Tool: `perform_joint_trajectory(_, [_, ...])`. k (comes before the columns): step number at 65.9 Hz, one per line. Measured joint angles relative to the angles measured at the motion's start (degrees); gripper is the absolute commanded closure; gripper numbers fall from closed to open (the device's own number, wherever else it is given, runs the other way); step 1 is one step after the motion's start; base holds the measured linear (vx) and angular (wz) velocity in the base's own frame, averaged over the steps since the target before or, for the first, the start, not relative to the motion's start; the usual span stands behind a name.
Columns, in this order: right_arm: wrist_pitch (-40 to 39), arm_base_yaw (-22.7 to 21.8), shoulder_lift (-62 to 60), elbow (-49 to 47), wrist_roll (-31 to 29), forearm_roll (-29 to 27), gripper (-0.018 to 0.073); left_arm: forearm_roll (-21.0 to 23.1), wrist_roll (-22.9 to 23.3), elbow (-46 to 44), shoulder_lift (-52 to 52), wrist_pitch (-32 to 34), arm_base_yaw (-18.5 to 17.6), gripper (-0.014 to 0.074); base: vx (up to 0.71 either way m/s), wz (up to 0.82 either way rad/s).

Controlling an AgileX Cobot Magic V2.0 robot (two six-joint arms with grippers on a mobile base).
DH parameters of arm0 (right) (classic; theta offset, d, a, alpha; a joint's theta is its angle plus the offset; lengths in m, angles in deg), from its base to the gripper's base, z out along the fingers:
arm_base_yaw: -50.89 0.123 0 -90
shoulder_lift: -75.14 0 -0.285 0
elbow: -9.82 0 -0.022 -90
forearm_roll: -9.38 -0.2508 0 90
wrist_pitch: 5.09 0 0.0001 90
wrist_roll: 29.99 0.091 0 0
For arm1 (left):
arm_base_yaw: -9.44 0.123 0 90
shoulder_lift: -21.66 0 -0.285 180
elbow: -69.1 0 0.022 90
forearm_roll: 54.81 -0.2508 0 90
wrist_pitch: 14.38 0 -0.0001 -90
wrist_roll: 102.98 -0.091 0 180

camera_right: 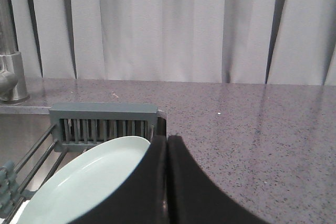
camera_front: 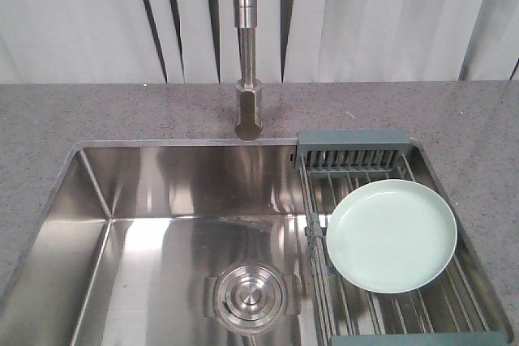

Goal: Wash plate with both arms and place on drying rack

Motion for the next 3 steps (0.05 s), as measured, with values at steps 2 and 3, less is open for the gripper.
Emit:
perform_joint_trajectory(2, [0.0,0.0,0.0,0.0,0.0,0.0,0.0566,0.0,0.0,0.0,0.0,0.0,0.0,0.0603,0.00,0.00])
perform_joint_trajectory(3, [0.0,0.0,0.0,0.0,0.0,0.0,0.0566,0.0,0.0,0.0,0.0,0.0,0.0,0.0603,0.00,0.00])
